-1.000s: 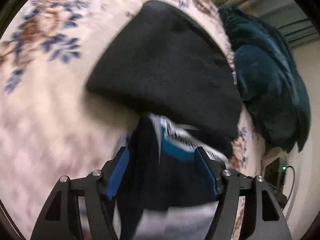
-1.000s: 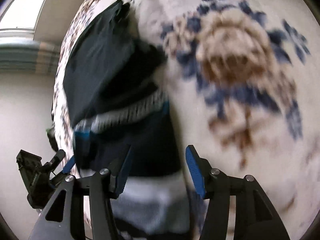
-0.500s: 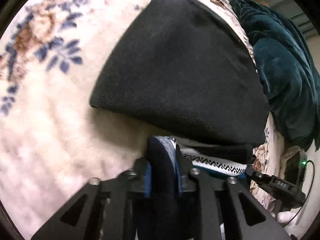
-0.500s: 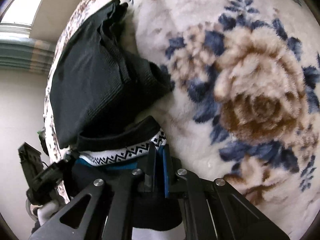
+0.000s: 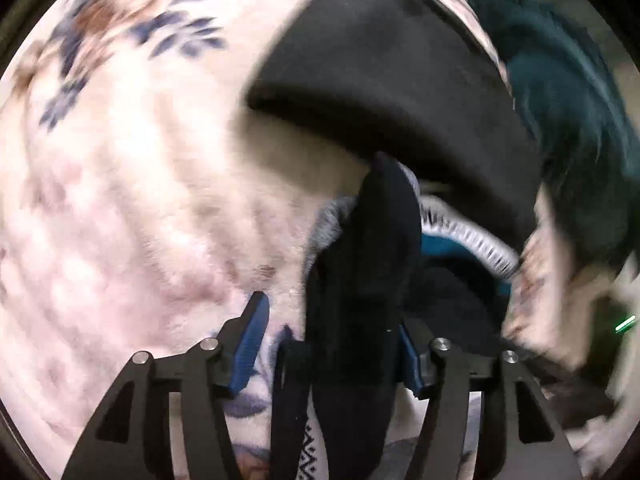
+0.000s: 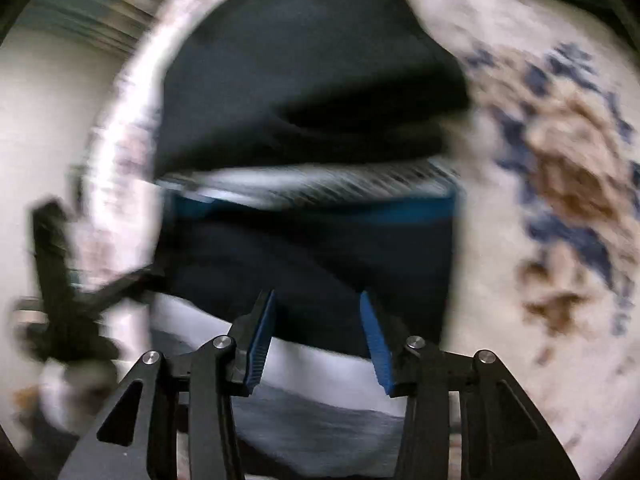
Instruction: Fold small clothes
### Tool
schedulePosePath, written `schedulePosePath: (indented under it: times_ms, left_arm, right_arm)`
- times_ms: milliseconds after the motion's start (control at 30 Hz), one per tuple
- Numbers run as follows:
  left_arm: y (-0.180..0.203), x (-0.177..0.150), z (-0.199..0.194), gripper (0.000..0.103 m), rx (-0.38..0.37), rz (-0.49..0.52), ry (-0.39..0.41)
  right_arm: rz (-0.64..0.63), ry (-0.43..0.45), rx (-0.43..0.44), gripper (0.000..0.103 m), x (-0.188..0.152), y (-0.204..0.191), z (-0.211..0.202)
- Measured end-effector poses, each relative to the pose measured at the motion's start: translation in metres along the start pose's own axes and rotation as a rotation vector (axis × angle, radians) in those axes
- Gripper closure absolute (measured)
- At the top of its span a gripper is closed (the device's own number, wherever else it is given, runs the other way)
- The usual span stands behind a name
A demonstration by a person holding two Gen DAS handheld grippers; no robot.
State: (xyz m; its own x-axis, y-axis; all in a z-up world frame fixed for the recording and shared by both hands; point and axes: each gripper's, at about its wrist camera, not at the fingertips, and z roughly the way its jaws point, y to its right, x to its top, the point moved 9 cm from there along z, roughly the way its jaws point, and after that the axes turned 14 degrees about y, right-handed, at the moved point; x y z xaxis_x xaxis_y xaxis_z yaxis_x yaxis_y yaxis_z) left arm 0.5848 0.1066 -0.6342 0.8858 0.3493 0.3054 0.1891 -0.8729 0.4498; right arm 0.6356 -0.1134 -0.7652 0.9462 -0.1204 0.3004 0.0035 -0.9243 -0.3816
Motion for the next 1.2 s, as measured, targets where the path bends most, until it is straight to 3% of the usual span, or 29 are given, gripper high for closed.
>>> schedulePosePath:
  times_ms: [67, 167, 233, 333, 367, 400, 467, 533, 600, 733, 767, 833, 867, 900, 1033, 1200]
  left_arm:
    - [0.003, 0.009, -0.021, 0.048, 0.020, 0.020, 0.047]
    - [0.035, 0.004, -0.061, 0.046, -0.024, 0.120, 0.140]
    - [0.049, -0.012, -0.065, 0.042, -0.036, 0.189, 0.141]
    - [0.031, -0.042, -0.038, 0.042, 0.123, 0.353, 0.090]
    - [0.020, -0.050, -0.029, 0.040, 0.154, 0.365, 0.063]
    - [0.002, -0.058, -0.020, 0.039, 0.142, 0.327, 0.026]
    - [-0.012, -0.058, -0.021, 0.039, 0.065, 0.225, 0.017]
    - [-0.020, -0.051, -0.039, 0.039, 0.036, 0.155, 0.022]
    - [-0.012, -0.043, -0.071, 0.041, -0.008, 0.142, 0.087]
    - [0.011, -0.052, -0.145, 0.041, -0.127, 0.162, 0.209]
    - [0.014, -0.057, -0.163, 0.040, -0.124, 0.182, 0.248]
    - [0.019, -0.076, -0.197, 0.028, -0.160, 0.207, 0.302]
    - [0.026, -0.088, -0.204, 0.015, -0.183, 0.208, 0.301]
    - [0.025, -0.105, -0.213, 0.008, -0.192, 0.201, 0.269]
    - [0.001, -0.171, -0.220, 0.007, -0.148, 0.180, 0.096]
    - [-0.039, -0.273, -0.216, 0.008, -0.089, 0.113, -0.075]
  right_arm:
    - [0.053, -0.001, -0.060, 0.058, -0.008, 0.022, 0.000]
    - [0.115, 0.041, -0.065, 0.057, -0.012, 0.038, -0.025]
    - [0.138, 0.084, -0.050, 0.057, -0.018, 0.038, -0.045]
    - [0.122, 0.049, 0.000, 0.055, -0.040, 0.023, -0.047]
    - [0.106, 0.032, -0.011, 0.055, -0.048, 0.022, -0.042]
    - [0.091, 0.011, -0.038, 0.055, -0.058, 0.021, -0.037]
    - [0.101, -0.006, -0.122, 0.052, -0.074, 0.036, -0.028]
    - [0.159, 0.006, -0.145, 0.048, -0.080, 0.047, -0.031]
    - [0.196, 0.015, -0.158, 0.048, -0.082, 0.052, -0.043]
    - [0.250, 0.064, -0.069, 0.046, -0.102, 0.036, -0.098]
    - [0.255, 0.076, -0.060, 0.046, -0.110, 0.032, -0.111]
    - [0.266, 0.087, -0.046, 0.046, -0.135, 0.022, -0.137]
    - [0.279, 0.082, -0.044, 0.046, -0.154, 0.018, -0.151]
    - [0.290, 0.077, -0.046, 0.046, -0.167, 0.001, -0.154]
    - [0.389, 0.022, -0.049, 0.046, -0.263, 0.006, -0.190]
    - [0.485, -0.076, -0.018, 0.046, -0.363, 0.006, -0.193]
